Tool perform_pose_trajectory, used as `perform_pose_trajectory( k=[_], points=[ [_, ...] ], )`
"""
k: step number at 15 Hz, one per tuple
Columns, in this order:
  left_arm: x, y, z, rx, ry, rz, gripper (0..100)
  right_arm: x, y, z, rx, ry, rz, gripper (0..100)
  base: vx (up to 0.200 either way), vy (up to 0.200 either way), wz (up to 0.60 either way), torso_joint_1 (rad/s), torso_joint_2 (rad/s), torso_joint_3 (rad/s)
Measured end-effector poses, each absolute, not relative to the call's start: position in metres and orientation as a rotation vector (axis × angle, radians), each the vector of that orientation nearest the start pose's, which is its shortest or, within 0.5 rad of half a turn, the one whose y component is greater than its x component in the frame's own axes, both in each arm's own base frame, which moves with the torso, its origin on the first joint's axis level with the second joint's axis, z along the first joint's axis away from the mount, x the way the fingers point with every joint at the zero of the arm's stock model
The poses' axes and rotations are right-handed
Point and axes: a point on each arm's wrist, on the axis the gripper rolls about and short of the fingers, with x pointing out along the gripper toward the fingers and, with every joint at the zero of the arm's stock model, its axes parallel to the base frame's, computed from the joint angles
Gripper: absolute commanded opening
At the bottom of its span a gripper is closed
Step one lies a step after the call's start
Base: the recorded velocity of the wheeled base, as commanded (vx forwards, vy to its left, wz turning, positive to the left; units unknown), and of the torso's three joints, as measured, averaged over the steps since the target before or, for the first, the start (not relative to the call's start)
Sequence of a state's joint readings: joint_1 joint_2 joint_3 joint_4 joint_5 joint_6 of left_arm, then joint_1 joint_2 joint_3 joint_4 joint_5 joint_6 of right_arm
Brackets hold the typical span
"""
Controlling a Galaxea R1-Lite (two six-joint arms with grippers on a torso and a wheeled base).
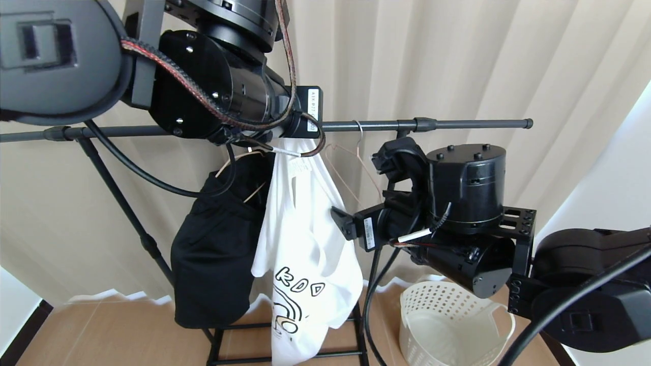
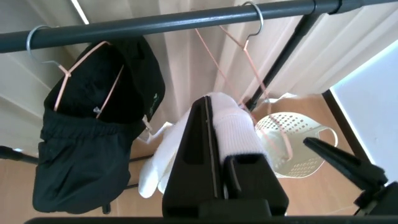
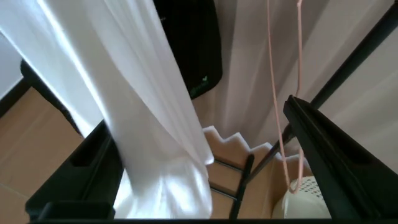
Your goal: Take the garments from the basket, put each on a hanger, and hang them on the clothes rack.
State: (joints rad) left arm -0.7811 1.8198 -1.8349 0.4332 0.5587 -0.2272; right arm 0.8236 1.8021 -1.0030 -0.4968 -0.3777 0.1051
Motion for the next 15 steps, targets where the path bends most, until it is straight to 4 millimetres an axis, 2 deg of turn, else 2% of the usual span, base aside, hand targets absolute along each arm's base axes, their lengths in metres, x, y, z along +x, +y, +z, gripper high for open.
perform_pose_trajectory(
  k=[4,11,12,15],
  points=[
    [0.239,-0.22,0.332,0.034,0.349,-0.184,0,0.234,0.238,0.187,-0.082,0.279,0.423,100,0.0,0.0,0.0,0.0,0.0,0.0],
    [0.233,-0.218,0.33,0.043,0.358,-0.196,0,0.231,0.245,0.182,-0.092,0.293,0.444,100,0.0,0.0,0.0,0.0,0.0,0.0],
    [0.233,-0.218,0.33,0.045,0.358,-0.198,0,0.23,0.246,0.181,-0.093,0.294,0.443,0,0.0,0.0,0.0,0.0,0.0,0.0],
    [0.231,-0.219,0.331,0.044,0.357,-0.203,0,0.229,0.245,0.179,-0.099,0.302,0.443,0,0.0,0.0,0.0,0.0,0.0,0.0]
  ],
)
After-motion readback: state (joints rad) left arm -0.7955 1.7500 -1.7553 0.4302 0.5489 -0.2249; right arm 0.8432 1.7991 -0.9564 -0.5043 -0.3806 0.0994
